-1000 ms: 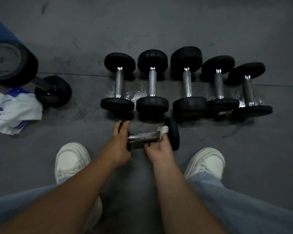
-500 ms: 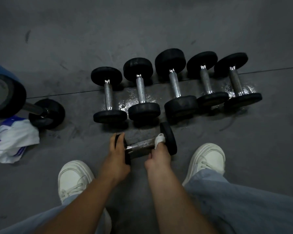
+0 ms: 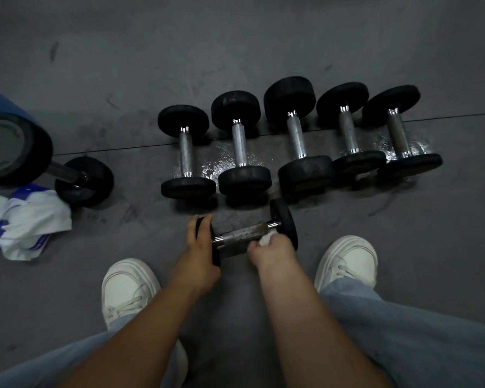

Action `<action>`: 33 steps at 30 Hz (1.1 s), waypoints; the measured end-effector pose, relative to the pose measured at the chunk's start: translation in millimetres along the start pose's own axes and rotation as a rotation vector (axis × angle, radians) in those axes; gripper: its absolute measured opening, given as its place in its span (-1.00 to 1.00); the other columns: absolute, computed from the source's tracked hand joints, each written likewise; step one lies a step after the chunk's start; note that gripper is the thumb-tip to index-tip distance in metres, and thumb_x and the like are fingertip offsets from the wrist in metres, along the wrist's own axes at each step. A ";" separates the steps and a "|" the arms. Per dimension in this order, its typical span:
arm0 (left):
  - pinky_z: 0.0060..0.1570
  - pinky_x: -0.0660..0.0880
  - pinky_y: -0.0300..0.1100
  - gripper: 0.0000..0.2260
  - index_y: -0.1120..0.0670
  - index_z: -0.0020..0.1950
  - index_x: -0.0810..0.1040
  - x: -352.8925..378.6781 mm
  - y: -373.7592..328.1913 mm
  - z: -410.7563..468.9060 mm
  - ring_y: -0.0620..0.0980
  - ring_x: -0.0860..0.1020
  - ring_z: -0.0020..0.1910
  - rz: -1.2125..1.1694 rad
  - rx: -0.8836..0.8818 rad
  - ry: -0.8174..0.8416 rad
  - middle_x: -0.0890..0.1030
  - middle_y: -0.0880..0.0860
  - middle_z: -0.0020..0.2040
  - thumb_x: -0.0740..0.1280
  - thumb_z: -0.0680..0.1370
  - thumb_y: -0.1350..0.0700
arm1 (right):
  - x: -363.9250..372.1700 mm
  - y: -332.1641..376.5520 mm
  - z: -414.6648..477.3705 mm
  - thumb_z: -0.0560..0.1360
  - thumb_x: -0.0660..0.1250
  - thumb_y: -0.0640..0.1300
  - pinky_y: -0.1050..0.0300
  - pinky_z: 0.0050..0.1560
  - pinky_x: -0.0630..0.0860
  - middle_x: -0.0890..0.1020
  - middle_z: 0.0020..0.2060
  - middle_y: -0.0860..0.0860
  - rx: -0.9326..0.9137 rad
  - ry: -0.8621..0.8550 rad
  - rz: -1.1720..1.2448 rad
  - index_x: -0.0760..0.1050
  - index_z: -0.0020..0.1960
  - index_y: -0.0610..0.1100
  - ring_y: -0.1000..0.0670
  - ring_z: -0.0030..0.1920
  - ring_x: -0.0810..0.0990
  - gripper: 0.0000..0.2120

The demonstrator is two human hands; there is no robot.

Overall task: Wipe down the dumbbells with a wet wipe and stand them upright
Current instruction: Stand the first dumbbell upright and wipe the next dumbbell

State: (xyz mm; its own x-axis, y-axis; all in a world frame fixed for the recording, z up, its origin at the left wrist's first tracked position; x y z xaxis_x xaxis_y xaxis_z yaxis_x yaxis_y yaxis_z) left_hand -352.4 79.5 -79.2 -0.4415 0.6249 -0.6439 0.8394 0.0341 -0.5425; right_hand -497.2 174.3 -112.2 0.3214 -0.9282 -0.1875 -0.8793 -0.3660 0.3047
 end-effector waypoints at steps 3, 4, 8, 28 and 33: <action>0.31 0.40 -0.07 -0.09 -0.01 0.59 0.02 0.0 1.1 1.7 0.17 0.40 0.39 -0.004 -0.019 0.017 -0.13 -0.06 0.57 0.40 0.36 0.37 | 22.1 2.4 -15.1 0.57 0.18 -0.27 0.27 0.11 0.37 0.45 -0.09 -0.04 0.106 0.118 0.337 0.42 -0.08 -0.15 0.03 -0.10 0.43 -0.91; 0.31 0.40 -0.08 -0.09 -0.01 0.59 0.02 -0.5 0.6 1.8 0.17 0.40 0.39 -0.007 -0.019 0.019 -0.13 -0.05 0.58 0.40 0.36 0.38 | 27.3 4.0 -21.6 0.58 0.17 -0.26 0.24 0.05 0.35 0.44 -0.11 -0.02 0.134 0.143 0.355 0.41 -0.08 -0.15 0.05 -0.14 0.42 -0.91; 0.32 0.40 -0.08 -0.08 0.00 0.59 0.02 -0.2 0.1 1.4 0.16 0.38 0.41 -0.013 -0.011 0.031 -0.14 -0.04 0.58 0.39 0.36 0.39 | 20.2 1.9 -22.2 0.58 0.24 -0.21 0.09 -0.16 0.52 0.58 -0.03 -0.15 0.022 0.125 0.171 0.47 0.20 -0.28 -0.04 -0.21 0.51 -0.77; 0.29 0.39 -0.11 -0.07 0.00 0.60 0.02 0.5 1.0 1.9 0.18 0.40 0.38 -0.009 -0.023 0.033 -0.14 -0.02 0.59 0.41 0.36 0.39 | 38.4 -2.1 13.8 0.53 0.35 0.07 0.12 -0.28 0.51 0.62 -0.12 -0.01 -0.021 0.248 0.267 0.50 0.06 -0.10 0.01 -0.12 0.61 -0.75; 0.28 0.45 -0.02 -0.05 -0.03 0.59 0.00 1.8 0.5 -1.1 0.18 0.42 0.35 -0.021 -0.005 0.030 -0.16 -0.10 0.57 0.40 0.34 0.39 | 18.1 -6.1 11.2 0.57 0.31 -0.01 -0.02 0.19 0.53 0.62 -0.14 0.03 -0.182 0.106 0.183 0.52 -0.12 -0.06 0.00 -0.03 0.62 -0.85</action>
State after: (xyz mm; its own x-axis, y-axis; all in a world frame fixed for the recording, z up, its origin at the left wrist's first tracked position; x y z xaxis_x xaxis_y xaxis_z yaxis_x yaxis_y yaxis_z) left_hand -352.4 81.6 -80.1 -0.4492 0.6474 -0.6157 0.8317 0.0512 -0.5529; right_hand -490.0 160.5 -128.0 0.2062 -0.9783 -0.0179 -0.8516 -0.1884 0.4892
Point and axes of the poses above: each hand's wrist, its own z-axis towards the middle knuckle, its own x-axis out of the palm, y = z × x, the point moved 9 cm from there along z, towards the middle knuckle
